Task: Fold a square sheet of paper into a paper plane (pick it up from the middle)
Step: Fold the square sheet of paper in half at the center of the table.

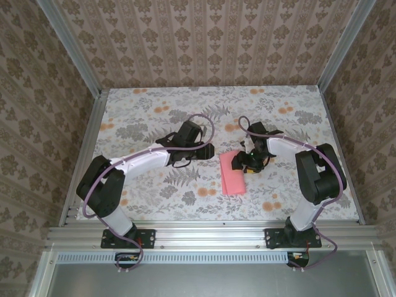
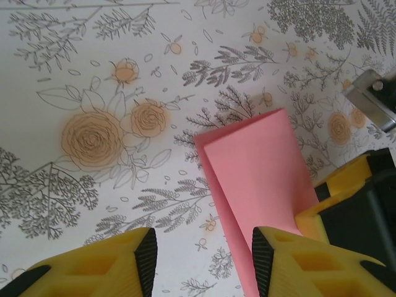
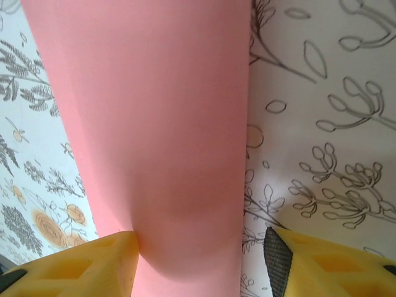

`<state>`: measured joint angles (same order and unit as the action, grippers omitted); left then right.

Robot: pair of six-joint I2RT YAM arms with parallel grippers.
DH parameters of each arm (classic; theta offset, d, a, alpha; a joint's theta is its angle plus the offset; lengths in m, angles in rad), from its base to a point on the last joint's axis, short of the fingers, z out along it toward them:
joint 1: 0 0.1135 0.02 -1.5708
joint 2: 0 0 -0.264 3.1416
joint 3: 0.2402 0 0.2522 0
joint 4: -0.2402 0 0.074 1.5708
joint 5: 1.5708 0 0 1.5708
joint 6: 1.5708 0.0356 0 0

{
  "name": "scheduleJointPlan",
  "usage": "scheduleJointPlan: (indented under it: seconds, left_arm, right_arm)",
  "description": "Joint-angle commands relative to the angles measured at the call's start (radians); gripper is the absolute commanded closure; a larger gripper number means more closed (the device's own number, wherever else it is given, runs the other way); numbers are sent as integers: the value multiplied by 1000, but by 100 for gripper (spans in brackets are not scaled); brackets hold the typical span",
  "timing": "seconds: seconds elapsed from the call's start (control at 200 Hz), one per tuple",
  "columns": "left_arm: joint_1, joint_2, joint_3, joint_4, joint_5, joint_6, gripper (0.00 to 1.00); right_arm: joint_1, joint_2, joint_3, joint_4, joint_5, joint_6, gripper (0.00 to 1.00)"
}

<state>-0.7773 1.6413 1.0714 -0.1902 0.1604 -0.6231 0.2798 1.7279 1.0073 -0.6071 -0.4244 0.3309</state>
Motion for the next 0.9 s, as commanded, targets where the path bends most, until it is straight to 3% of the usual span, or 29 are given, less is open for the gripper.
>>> scheduleJointPlan:
  seconds: [0.0,0.465,0.895]
  left_arm:
    - [-14,18,19,-23,-5,-46,54]
    - [-23,54,17,11,53,-130,59]
    - [-34,61,22,3,50,-127,59]
  right_arm:
    - [8,-11,8,38,25,76,41]
    - [34,6,3,18,13,36,43]
    - [35,39,14,14,30,33,44]
